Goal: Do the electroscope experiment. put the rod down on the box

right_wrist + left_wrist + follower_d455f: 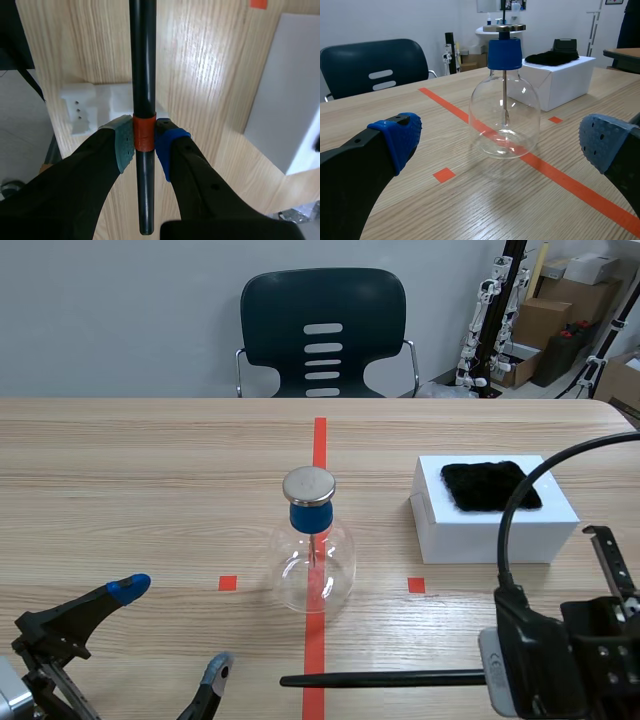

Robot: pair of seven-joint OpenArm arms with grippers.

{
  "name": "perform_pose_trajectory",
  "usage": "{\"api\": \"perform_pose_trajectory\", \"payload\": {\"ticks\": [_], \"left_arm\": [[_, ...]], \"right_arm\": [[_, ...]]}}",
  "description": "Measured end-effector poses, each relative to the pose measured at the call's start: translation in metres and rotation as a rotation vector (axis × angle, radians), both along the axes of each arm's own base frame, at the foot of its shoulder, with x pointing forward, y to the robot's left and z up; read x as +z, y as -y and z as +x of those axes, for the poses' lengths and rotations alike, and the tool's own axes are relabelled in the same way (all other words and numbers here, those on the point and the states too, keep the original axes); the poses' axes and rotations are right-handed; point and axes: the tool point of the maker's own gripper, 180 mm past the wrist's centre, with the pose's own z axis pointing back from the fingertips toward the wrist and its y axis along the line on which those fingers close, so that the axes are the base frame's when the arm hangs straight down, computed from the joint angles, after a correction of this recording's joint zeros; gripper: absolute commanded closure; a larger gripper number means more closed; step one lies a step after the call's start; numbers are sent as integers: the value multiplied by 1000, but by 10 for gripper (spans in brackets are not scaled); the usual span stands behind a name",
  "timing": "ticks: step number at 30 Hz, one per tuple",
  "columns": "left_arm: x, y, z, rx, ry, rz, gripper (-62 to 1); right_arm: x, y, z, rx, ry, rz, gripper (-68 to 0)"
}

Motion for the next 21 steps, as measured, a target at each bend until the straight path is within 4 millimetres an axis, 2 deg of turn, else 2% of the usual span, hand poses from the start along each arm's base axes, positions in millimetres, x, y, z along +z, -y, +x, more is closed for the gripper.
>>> {"api": "perform_pose_trajectory", "payload": {"ticks": [6, 12, 21], "left_arm": [[0, 0, 0, 0, 0, 0, -623], [0, 0, 0, 0, 0, 0, -623], [0, 0, 0, 0, 0, 0, -623]], "right_arm": [[-10, -13, -6, -3, -30, 12, -11], [-26, -3, 2, -31, -49, -19, -11], [-35, -10, 9, -16, -55, -20, -11]]}}
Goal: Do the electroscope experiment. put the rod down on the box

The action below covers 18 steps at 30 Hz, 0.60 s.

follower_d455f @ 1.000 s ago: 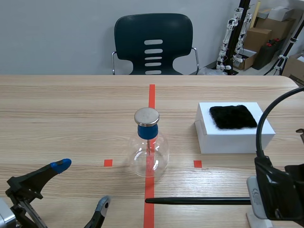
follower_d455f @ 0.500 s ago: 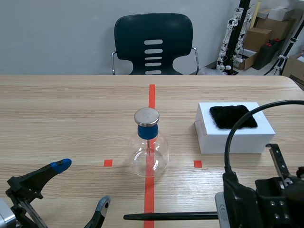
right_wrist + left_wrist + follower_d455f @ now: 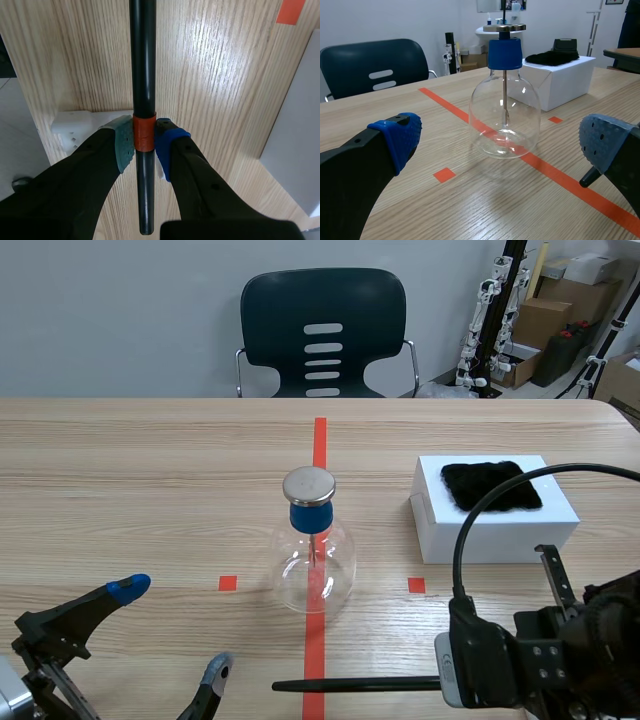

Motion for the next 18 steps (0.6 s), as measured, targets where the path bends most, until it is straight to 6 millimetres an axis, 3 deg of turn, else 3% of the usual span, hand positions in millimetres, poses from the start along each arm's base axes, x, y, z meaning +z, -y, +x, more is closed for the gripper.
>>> {"api": "perform_pose_trajectory", "payload": {"ticks": [14, 18], "left_arm": [[0, 0, 0, 0, 0, 0, -623], [0, 0, 0, 0, 0, 0, -623]], "right_arm": [[-13, -10, -8, -30, -41, 20, -11], [-22, -4, -12, -47, -63, 1, -11]]}}
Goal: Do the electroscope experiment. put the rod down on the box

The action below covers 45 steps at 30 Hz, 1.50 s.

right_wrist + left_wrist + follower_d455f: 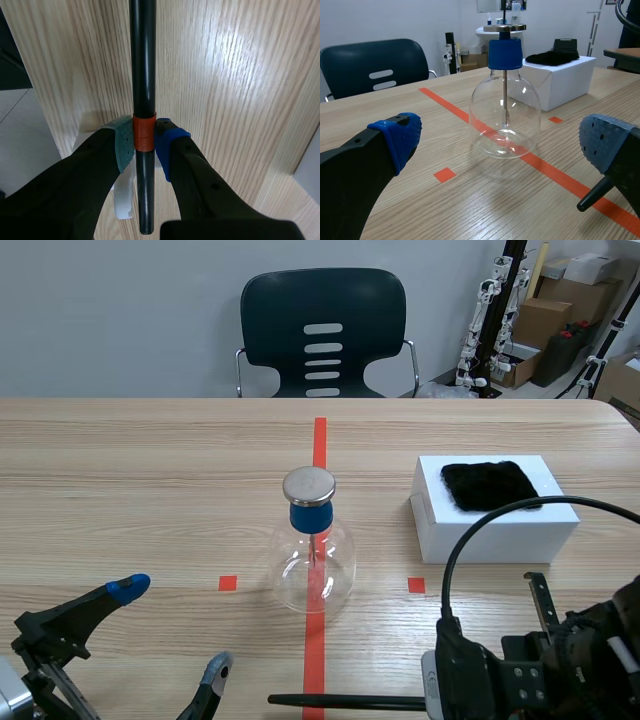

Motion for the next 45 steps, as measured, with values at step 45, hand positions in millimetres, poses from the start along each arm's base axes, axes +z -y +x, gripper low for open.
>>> {"api": "perform_pose_trajectory", "payload": {"ticks": [45], "left_arm": [[0, 0, 0, 0, 0, 0, -623]], "right_arm": [[-8, 4, 11, -1, 17, 10, -74]]}}
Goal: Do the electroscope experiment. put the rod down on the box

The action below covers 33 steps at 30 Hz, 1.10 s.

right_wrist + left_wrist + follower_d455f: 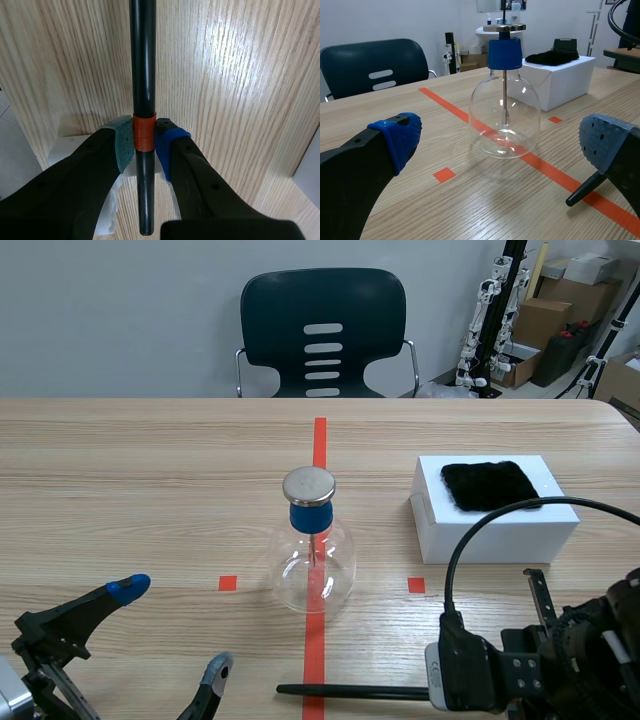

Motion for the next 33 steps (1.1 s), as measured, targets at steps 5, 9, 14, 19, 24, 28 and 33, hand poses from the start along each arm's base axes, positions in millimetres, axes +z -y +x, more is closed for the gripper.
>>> {"api": "perform_pose_trajectory", "payload": {"ticks": [5, 9, 14, 19, 24, 28, 33], "left_arm": [[0, 0, 0, 0, 0, 0, -623], [0, 0, 0, 0, 0, 0, -623], [0, 0, 0, 0, 0, 0, -623], [0, 0, 0, 0, 0, 0, -623], [0, 0, 0, 0, 0, 0, -623], [0, 0, 0, 0, 0, 0, -623], [0, 0, 0, 0, 0, 0, -623]], "right_arm": [[0, 0, 0, 0, 0, 0, -117], [0, 0, 0, 0, 0, 2, -175], [0, -1, 0, 0, 0, 3, -271], [0, -1, 0, 0, 0, 3, -380], [0, -1, 0, 0, 0, 3, -416], [0, -1, 0, 0, 0, 3, -469], [0, -1, 0, 0, 0, 3, -504]]}}
